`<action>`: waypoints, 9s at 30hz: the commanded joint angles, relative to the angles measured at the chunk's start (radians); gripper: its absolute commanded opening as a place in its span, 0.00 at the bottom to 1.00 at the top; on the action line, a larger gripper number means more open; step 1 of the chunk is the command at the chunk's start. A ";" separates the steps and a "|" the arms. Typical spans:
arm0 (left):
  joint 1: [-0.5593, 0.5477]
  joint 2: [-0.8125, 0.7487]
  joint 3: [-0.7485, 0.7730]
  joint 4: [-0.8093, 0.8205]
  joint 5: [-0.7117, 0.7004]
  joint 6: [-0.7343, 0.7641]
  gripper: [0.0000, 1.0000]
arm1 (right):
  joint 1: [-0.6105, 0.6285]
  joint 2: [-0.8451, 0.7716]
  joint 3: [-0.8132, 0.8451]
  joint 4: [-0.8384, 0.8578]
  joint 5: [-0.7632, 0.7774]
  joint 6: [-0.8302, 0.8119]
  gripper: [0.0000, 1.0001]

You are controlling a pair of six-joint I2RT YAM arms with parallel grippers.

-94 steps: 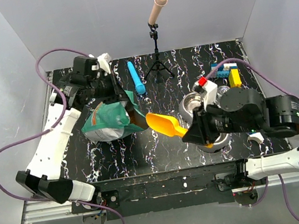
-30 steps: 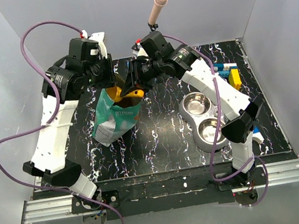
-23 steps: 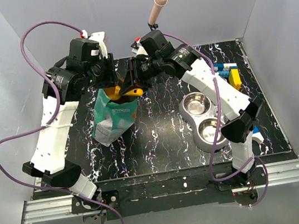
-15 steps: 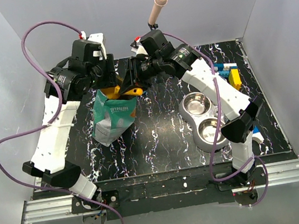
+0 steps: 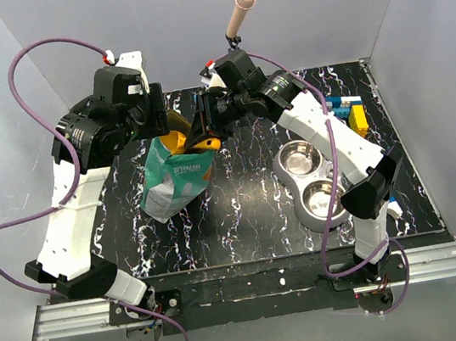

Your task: Serve the pet food

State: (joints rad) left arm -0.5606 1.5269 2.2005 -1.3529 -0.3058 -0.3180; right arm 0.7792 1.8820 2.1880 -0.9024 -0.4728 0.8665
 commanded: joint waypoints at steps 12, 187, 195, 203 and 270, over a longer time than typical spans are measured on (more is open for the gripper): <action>-0.005 0.046 -0.073 -0.019 0.031 0.017 0.13 | 0.005 -0.078 -0.014 -0.012 0.077 -0.141 0.01; -0.016 -0.378 -0.674 0.687 0.533 -0.158 0.00 | -0.448 -0.983 -1.660 1.488 -0.587 0.769 0.01; -0.016 -0.340 -0.625 0.655 0.458 -0.142 0.00 | -0.472 -1.050 -1.616 1.326 -0.616 0.697 0.01; -0.016 -0.318 -0.613 0.650 0.458 -0.145 0.00 | -0.509 -1.101 -1.617 1.332 -0.599 0.724 0.01; -0.016 -0.310 -0.449 0.460 0.201 -0.049 0.00 | -0.804 -1.465 -1.901 0.722 0.046 0.572 0.01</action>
State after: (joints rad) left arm -0.5770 1.2697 1.6775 -1.0214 -0.1150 -0.3599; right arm -0.0189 0.4072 0.2207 -0.1207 -0.4572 1.4704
